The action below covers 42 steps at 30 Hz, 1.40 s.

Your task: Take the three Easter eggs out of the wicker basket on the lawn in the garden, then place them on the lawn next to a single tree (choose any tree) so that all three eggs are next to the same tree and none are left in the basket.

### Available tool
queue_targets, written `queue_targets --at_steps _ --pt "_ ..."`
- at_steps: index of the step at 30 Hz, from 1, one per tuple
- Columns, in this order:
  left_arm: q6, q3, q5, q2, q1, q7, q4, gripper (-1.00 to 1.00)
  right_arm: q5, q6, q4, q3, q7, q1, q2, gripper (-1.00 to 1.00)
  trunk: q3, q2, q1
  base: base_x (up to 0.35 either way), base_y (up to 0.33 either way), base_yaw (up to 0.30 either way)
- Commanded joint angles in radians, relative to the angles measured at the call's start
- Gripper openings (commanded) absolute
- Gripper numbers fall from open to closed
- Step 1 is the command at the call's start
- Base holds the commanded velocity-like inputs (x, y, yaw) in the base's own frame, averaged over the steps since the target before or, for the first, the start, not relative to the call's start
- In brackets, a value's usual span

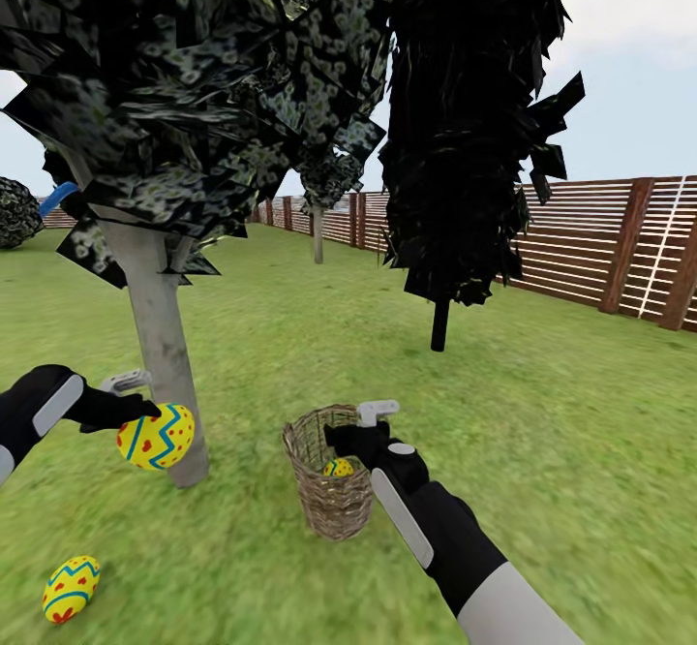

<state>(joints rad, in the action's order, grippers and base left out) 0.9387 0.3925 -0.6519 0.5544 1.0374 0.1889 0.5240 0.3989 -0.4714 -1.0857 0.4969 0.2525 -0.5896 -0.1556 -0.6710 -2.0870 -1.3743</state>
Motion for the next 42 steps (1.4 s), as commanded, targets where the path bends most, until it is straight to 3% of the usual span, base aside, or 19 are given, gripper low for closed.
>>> queue_targets --at_steps 1,4,7,9,12,17,22,29,34,37,42 --pt "-0.001 0.004 0.009 0.000 0.001 0.010 0.000 -1.00 0.010 -0.004 -0.002 0.002 0.010 -0.001 0.000 1.00 -0.001 -0.001 0.000 0.000 0.000 0.000" --pt "-0.004 0.004 0.009 -0.001 0.001 0.009 -0.001 -1.00 0.009 -0.009 -0.018 0.001 0.010 -0.001 0.002 1.00 -0.007 -0.015 -0.008 0.000 0.000 0.000" --pt "-0.027 0.004 0.009 -0.002 0.001 0.009 -0.003 -1.00 0.009 -0.027 -0.145 -0.003 0.009 0.007 0.006 1.00 -0.011 -0.022 -0.011 0.000 0.000 0.000" --pt "-0.034 0.004 0.009 -0.002 0.001 0.009 -0.002 -1.00 0.008 -0.072 -0.244 -0.006 0.011 0.053 0.014 1.00 -0.011 -0.022 -0.011 0.000 0.000 0.000" --pt "-0.037 0.003 0.009 -0.002 0.001 0.008 -0.003 -1.00 0.007 -0.109 -0.307 -0.008 0.012 0.096 0.019 1.00 -0.017 -0.036 -0.019 0.000 0.000 0.000" --pt "-0.040 0.003 0.010 -0.003 0.001 0.006 -0.011 -1.00 0.006 -0.121 -0.327 -0.004 0.013 0.109 0.020 1.00 -0.033 -0.071 -0.038 0.000 0.000 0.000" --pt "-0.065 0.002 0.008 -0.006 0.001 0.003 -0.091 -1.00 0.008 -0.125 -0.323 -0.003 0.011 0.111 0.021 1.00 -0.048 -0.106 -0.057 0.000 0.000 0.000" --pt "-0.073 -0.001 0.007 -0.008 0.001 0.009 -0.104 -1.00 0.009 -0.124 -0.321 -0.005 0.011 0.111 0.021 1.00 -0.070 -0.155 -0.084 0.000 0.000 0.000" --pt "-0.099 -0.001 -0.029 -0.067 0.001 0.003 -0.170 -1.00 0.007 -0.130 -0.331 -0.003 0.011 0.112 0.021 1.00 -0.086 -0.190 -0.103 0.000 0.000 0.000" --pt "-0.153 -0.001 -0.034 -0.091 -0.007 0.001 -0.183 -1.00 0.006 -0.130 -0.335 -0.003 0.011 0.112 0.021 1.00 -0.095 -0.211 -0.115 0.000 0.000 0.000" --pt "-0.175 -0.001 -0.041 -0.098 -0.011 0.000 -0.186 -1.00 0.006 -0.130 -0.338 -0.002 0.011 0.113 0.021 1.00 -0.111 -0.246 -0.134 0.000 0.000 0.000"
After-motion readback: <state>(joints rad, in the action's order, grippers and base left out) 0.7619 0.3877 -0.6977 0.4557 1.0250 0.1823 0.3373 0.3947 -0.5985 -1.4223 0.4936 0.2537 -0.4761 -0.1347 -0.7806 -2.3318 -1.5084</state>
